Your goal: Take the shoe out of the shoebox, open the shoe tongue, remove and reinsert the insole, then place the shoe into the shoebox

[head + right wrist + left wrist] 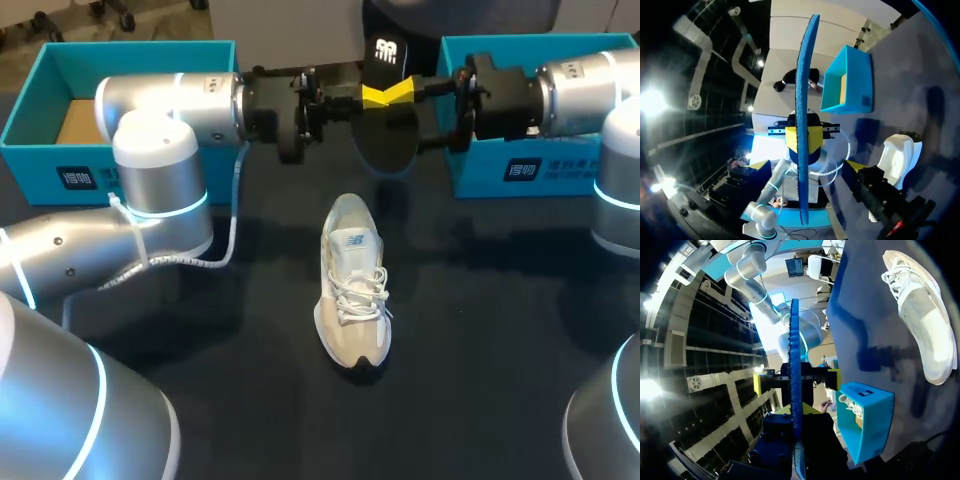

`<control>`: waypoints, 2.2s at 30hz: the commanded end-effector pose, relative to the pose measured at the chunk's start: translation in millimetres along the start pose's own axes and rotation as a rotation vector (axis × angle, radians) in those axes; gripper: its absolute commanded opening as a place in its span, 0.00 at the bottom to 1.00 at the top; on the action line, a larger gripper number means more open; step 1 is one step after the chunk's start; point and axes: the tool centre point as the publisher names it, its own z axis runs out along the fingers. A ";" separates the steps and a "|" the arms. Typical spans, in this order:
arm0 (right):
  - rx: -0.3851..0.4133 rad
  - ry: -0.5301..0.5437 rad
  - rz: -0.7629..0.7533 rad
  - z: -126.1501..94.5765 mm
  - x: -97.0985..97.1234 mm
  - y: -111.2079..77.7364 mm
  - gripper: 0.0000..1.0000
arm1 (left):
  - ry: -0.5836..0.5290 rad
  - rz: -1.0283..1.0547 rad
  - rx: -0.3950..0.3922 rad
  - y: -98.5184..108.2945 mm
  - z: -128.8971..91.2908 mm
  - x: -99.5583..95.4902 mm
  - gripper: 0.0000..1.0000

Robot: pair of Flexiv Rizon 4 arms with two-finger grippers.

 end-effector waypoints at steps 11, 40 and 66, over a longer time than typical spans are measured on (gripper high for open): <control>0.022 0.018 0.005 4.7 -4.4 -6.0 0.47 | -0.010 0.001 -0.029 -3.6 7.8 -1.7 0.00; 0.028 0.010 -0.024 10.5 -2.5 -0.7 0.00 | -0.008 -0.006 -0.072 -2.3 -1.7 -2.7 1.00; -0.022 -0.128 -0.556 -7.0 -2.7 -3.8 0.00 | 0.366 -0.788 -0.200 -21.7 -123.9 18.1 1.00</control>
